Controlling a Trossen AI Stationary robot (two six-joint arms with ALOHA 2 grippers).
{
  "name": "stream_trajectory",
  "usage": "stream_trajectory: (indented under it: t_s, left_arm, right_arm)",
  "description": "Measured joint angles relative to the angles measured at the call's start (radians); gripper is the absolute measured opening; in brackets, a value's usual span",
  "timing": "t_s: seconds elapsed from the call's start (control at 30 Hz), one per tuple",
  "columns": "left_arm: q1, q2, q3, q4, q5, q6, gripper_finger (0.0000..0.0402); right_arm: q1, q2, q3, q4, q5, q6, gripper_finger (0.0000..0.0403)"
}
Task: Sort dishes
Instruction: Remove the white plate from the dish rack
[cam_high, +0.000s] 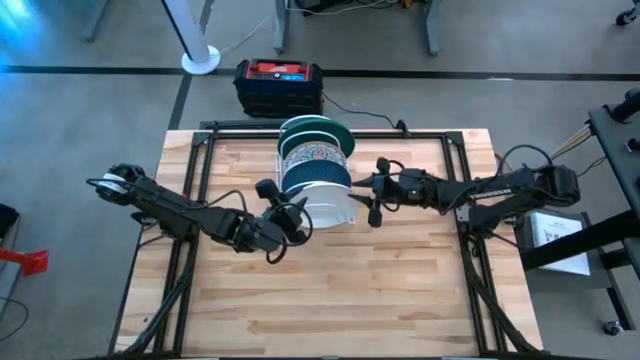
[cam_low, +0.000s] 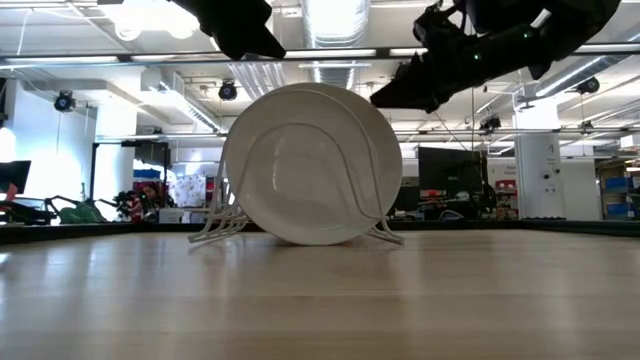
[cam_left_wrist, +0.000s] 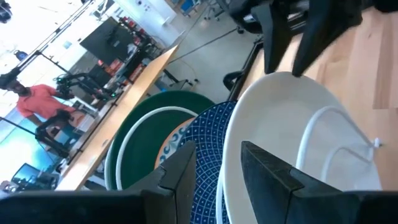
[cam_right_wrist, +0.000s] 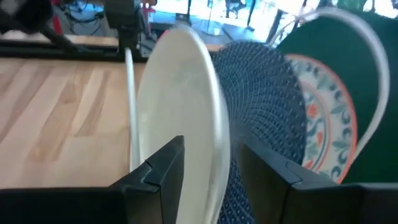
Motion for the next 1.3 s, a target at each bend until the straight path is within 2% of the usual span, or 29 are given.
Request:
stream_trajectory:
  t_s: [0.17,0.87,1.0,1.3]
  left_arm:
    - [0.000,-0.001,0.000,-0.003,-0.005,-0.004,0.0116]
    - [0.000,-0.001,0.000,-0.007,-0.007,-0.030,0.0116]
    - [0.000,-0.001,0.000,-0.007,-0.005,-0.030,0.0116]
    - [0.000,-0.001,0.000,-0.007,0.011,-0.040,0.0116]
  right_arm:
    - [0.000,0.047,0.000,0.043,0.000,0.016,0.0141]
    - [-0.003,0.145,0.000,0.071,-0.042,0.041,0.0101]
    - [-0.005,0.144,0.000,0.072,-0.053,0.072,0.0118]
    - [-0.014,0.169,0.001,0.069,-0.097,0.138,0.0201]
